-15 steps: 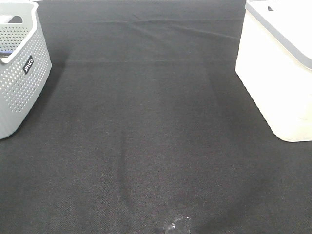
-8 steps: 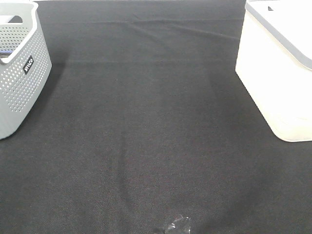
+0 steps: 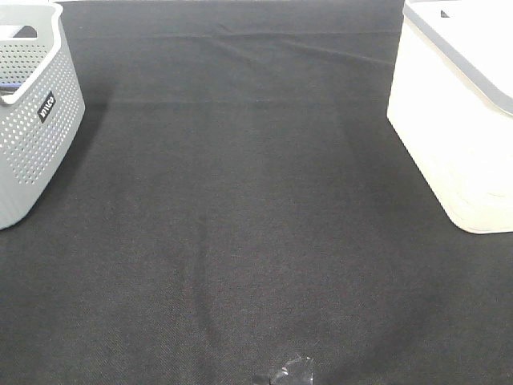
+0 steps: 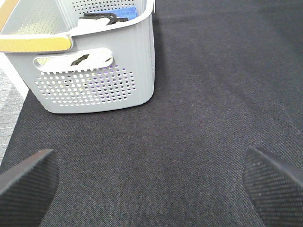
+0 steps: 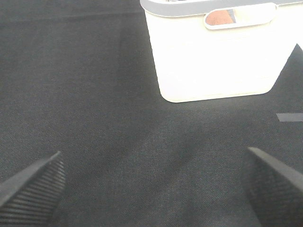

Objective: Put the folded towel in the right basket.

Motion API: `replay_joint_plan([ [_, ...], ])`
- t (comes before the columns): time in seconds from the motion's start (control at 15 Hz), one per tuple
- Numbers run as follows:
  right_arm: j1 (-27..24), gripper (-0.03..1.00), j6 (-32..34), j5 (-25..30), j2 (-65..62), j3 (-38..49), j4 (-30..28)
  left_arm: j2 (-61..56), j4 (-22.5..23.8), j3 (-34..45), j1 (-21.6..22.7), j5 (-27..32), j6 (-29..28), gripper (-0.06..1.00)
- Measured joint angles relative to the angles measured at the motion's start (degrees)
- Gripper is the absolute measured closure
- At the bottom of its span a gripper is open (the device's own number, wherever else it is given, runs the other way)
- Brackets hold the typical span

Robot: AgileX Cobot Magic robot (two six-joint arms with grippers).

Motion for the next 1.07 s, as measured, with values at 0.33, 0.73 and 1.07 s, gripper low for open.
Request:
replay_joint_plan([
  [0.33, 0.00, 0.00, 0.00, 0.00, 0.00, 0.11, 0.00, 0.00, 0.00, 0.00, 0.00, 0.00, 0.00, -0.05],
  [0.73, -5.79, 0.00, 0.00, 0.00, 0.00, 0.23, 0.11, 0.00, 0.00, 0.00, 0.00, 0.00, 0.00, -0.05],
  [1.07, -5.79, 0.00, 0.00, 0.00, 0.00, 0.23, 0.17, 0.00, 0.00, 0.00, 0.00, 0.00, 0.00, -0.05],
])
